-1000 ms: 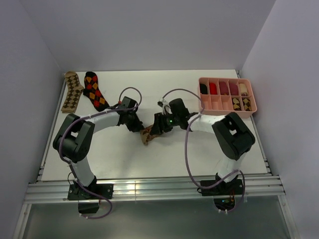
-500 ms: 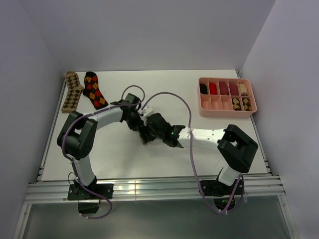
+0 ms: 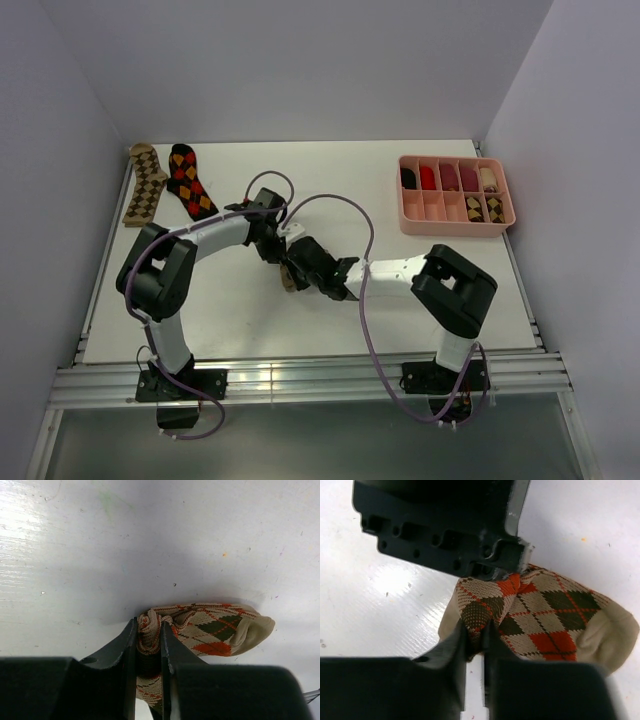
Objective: Roll the socks
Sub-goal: Roll the sock at the center of the board.
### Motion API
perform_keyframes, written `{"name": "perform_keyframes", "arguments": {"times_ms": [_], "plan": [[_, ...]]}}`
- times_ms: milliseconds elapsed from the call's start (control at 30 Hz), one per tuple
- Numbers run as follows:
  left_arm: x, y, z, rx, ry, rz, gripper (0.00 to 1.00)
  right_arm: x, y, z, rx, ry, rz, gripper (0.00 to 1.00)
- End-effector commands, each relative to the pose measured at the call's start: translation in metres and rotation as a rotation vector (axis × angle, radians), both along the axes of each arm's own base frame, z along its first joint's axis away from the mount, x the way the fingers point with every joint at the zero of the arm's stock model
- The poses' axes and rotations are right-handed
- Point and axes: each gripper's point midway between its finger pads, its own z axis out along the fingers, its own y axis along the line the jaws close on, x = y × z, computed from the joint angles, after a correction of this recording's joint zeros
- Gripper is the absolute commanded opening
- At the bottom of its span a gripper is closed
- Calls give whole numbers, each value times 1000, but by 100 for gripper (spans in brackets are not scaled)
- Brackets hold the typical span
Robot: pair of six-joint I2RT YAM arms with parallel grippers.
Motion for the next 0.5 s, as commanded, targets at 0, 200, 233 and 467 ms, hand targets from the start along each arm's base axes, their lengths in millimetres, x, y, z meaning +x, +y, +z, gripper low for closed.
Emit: {"name": "perform_keyframes", "arguments": {"times_ms": [0,200,233,467], "plan": [[-9,8,-2,56,21,12,3,0,11,2,86,4,2,1],[-4,3,18,-24,-56,66,20,-17,-2,-8,295,206,41,0],[-3,0,18,-50,-73,74,27,-17,-5,-9,328,235,42,0],[3,-6,44,-166,-165,117,52,-20,-13,-12,549,469,105,0]]}}
